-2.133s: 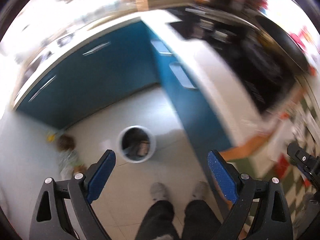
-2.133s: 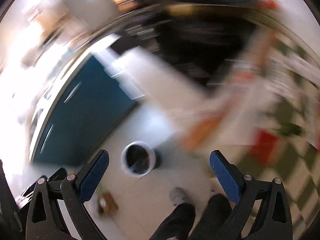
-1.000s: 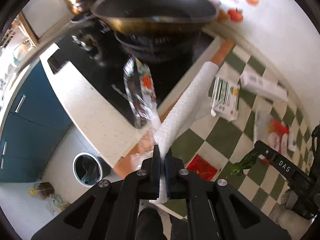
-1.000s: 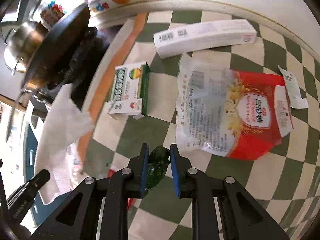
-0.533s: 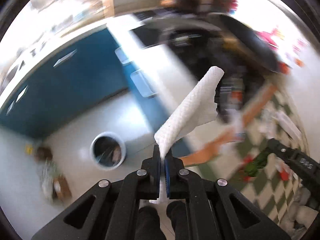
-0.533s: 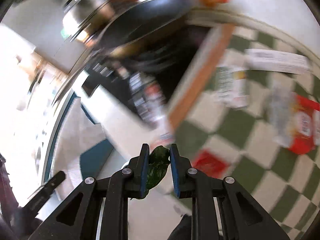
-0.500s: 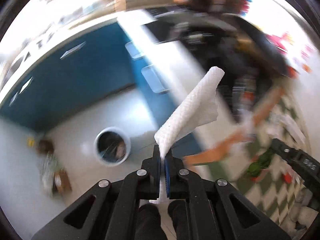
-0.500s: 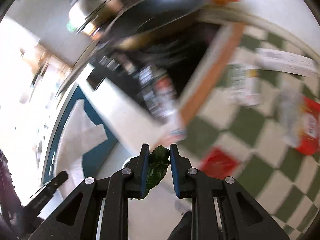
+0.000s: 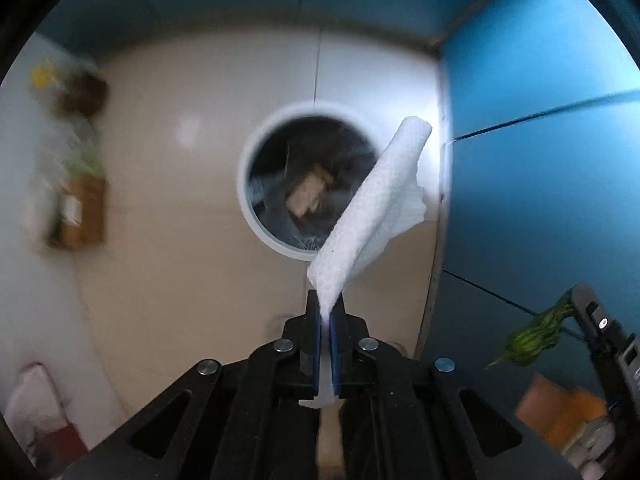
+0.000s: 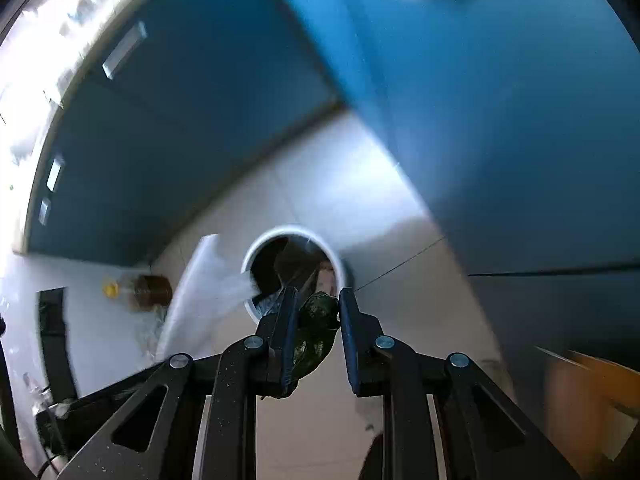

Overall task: Collect trash
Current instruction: 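Carry both items over the bin and open both tools to drop them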

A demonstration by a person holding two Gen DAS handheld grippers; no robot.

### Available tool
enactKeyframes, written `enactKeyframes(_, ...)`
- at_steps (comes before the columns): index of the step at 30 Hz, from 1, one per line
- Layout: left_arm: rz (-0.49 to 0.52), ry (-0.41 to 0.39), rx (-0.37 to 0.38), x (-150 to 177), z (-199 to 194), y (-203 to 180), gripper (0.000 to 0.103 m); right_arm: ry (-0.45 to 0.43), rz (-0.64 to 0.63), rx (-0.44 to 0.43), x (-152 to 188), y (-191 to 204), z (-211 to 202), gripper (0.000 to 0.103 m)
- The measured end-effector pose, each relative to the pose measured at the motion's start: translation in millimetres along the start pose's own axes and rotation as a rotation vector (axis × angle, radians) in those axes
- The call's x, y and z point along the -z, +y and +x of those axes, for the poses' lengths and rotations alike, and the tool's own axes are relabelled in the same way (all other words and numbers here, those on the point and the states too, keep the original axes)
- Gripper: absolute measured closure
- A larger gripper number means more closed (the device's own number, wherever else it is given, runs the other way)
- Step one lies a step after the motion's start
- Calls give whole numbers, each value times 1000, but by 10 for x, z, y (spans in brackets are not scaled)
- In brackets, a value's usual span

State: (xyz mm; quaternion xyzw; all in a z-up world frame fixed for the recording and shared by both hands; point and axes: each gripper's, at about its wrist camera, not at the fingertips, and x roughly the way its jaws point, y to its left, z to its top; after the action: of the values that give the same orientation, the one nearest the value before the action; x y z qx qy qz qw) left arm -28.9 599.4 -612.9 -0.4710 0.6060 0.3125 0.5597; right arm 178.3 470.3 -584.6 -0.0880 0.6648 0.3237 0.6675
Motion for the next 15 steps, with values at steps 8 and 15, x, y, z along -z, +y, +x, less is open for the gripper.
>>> enactKeyframes(8,-44,125,44,-721,1683,567,101,139,-143,-26,110,156,2277,82)
enactKeyframes(15,-31,108,26,-800,1864,693,88,221,-230,30,157,220,2948,56)
